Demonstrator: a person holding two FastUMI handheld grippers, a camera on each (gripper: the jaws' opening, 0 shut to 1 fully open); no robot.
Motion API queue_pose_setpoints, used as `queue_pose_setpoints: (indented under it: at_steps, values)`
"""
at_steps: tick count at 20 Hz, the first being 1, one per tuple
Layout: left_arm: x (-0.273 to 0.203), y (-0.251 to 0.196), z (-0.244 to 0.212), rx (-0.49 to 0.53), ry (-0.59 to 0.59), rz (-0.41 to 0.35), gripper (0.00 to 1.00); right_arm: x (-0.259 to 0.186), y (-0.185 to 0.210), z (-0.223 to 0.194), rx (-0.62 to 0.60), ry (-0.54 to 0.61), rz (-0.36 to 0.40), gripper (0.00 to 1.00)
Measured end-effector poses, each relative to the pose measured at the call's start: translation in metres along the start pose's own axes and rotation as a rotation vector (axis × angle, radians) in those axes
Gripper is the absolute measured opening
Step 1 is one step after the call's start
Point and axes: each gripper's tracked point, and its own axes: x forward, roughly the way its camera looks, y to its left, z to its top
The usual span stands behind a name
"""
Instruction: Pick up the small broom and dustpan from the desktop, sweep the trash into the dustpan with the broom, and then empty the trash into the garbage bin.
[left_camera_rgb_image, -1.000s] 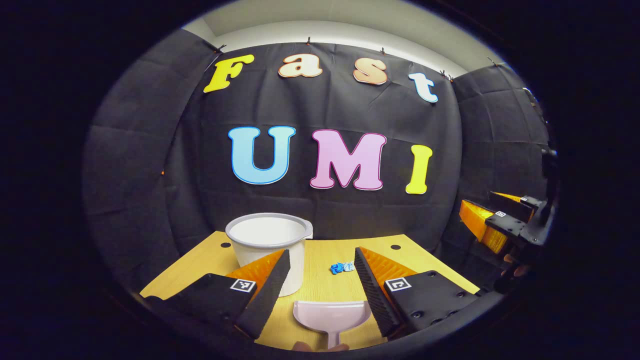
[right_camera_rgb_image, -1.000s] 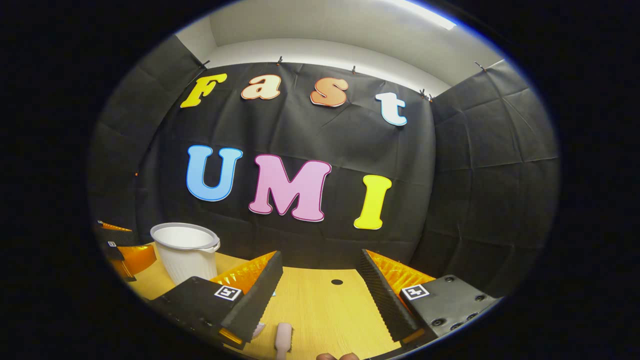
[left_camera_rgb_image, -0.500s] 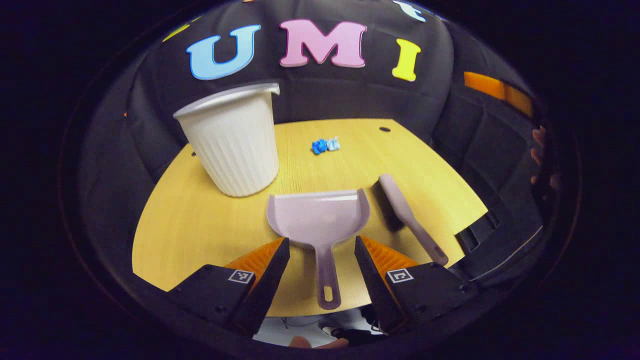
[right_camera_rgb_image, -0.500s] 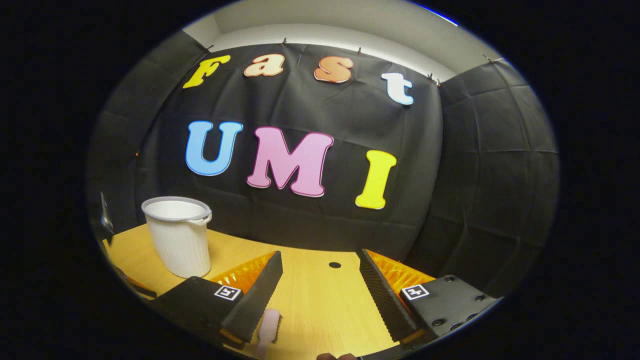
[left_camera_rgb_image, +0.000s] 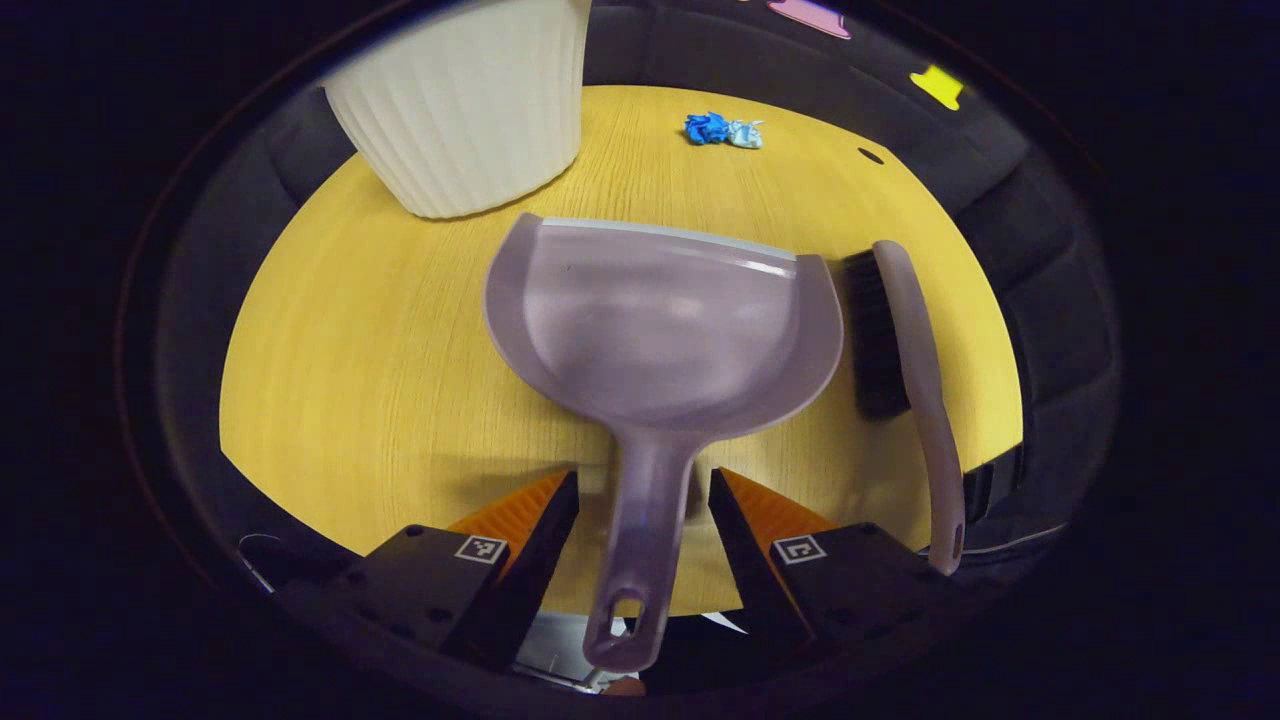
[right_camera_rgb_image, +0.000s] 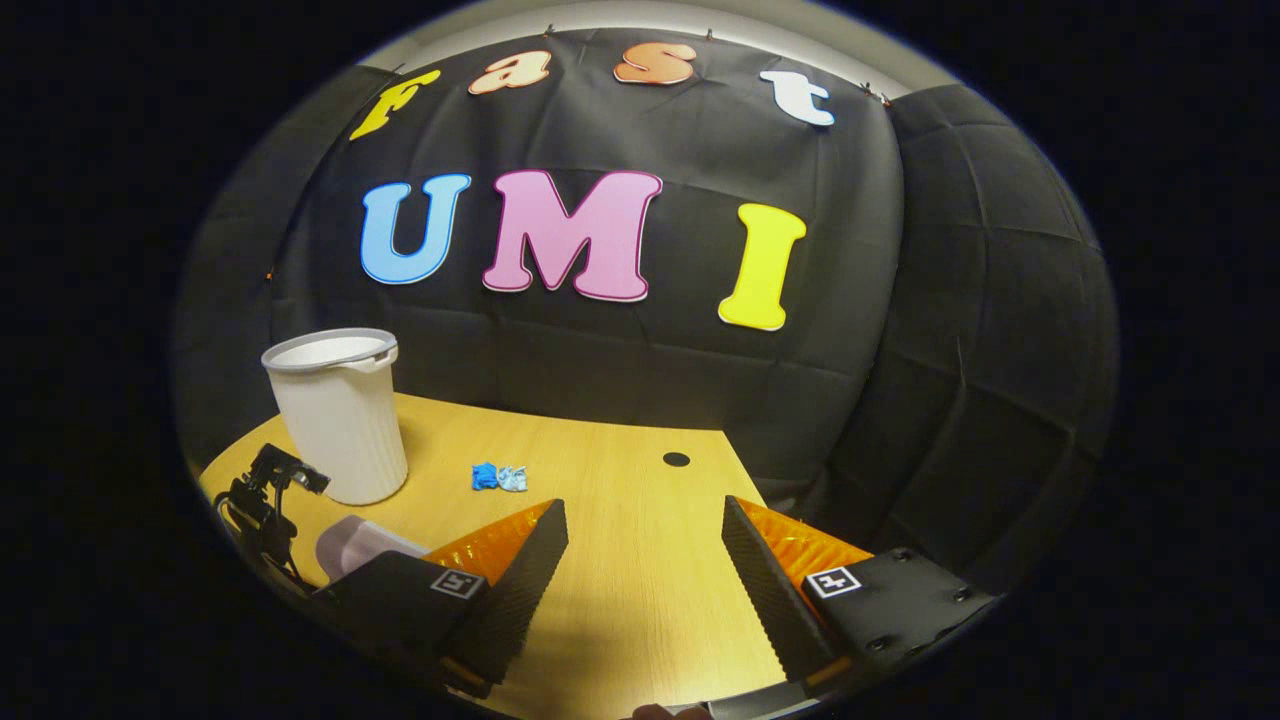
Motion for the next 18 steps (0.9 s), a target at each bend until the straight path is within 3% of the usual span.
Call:
queue_pose_setpoints:
  at_steps: [3,4,5,6,8,13,15,16,18]
  values:
    - [0.001,0.001,0.006,0.004,0.059,0.031,0.77,0.007,-0.008,-0.015,0.027,0.052,0.024,1.0]
    - [0.001,0.002,0.011,0.014,0.062,0.046,0.67,0.008,-0.008,-0.019,0.045,0.069,0.036,1.0]
    - [0.005,0.005,0.014,0.022,0.069,0.063,0.65,0.01,-0.008,-0.024,0.058,0.09,0.048,1.0]
    - [0.007,0.004,0.016,0.019,0.084,0.059,0.49,0.012,-0.006,-0.029,0.069,0.112,0.057,1.0]
    - [0.007,0.001,0.016,0.022,0.113,0.058,0.35,0.013,-0.003,-0.041,0.089,0.162,0.075,1.0]
    - [0.005,-0.003,0.012,0.043,0.141,0.033,0.3,0.007,0.021,-0.067,0.113,0.304,0.123,1.0]
    - [0.005,-0.003,0.012,0.038,0.143,0.008,0.3,-0.005,0.046,-0.093,0.145,0.46,0.169,1.0]
    - [0.005,-0.001,0.012,0.05,0.136,0.0,0.31,-0.008,0.06,-0.102,0.127,0.514,0.192,0.94]
    - [0.001,0.01,0.01,0.074,0.111,-0.006,0.3,-0.014,0.08,-0.123,0.062,0.628,0.241,1.0]
